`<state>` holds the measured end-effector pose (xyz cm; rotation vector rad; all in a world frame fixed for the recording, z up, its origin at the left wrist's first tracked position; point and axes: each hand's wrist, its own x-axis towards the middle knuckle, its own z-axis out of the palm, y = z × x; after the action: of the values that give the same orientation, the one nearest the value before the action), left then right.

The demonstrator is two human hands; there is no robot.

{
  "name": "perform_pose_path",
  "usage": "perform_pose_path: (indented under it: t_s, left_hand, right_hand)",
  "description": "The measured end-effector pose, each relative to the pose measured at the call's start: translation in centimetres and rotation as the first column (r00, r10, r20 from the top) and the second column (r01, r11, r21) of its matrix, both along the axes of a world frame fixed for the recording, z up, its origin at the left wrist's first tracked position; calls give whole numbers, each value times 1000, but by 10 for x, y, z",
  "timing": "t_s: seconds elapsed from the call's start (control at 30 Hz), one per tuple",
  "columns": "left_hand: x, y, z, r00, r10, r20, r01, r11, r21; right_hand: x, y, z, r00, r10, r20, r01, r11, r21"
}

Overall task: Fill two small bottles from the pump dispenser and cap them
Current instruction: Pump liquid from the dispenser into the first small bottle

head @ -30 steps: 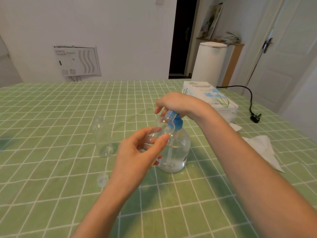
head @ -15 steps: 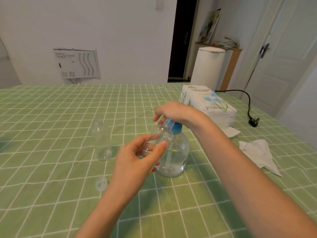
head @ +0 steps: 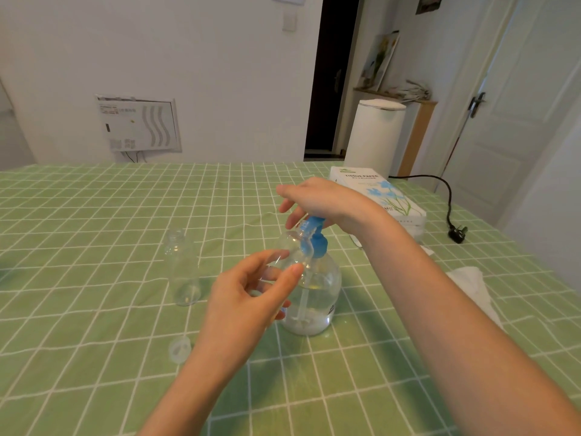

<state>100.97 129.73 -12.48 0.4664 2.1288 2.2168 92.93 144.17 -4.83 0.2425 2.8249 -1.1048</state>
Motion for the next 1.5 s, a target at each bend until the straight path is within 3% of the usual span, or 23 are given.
perform_pose_path:
  t_s: [0.6, 1.07, 1.5]
  left_hand:
    - [0, 0, 0, 1000, 1, -3, -1, 1000, -3]
    - [1, -2, -7, 1000, -14, 10, 14, 1000, -5]
    - [-1, -1, -5, 1000, -13, -3, 12, 1000, -9]
  right_hand:
    - [-2, -1, -7, 999, -40, -7, 40, 997, 58]
    - [-5, -2, -20, 995, -1, 99, -4, 999, 50]
    - [-3, -2, -8, 1000, 3, 31, -6, 995, 96]
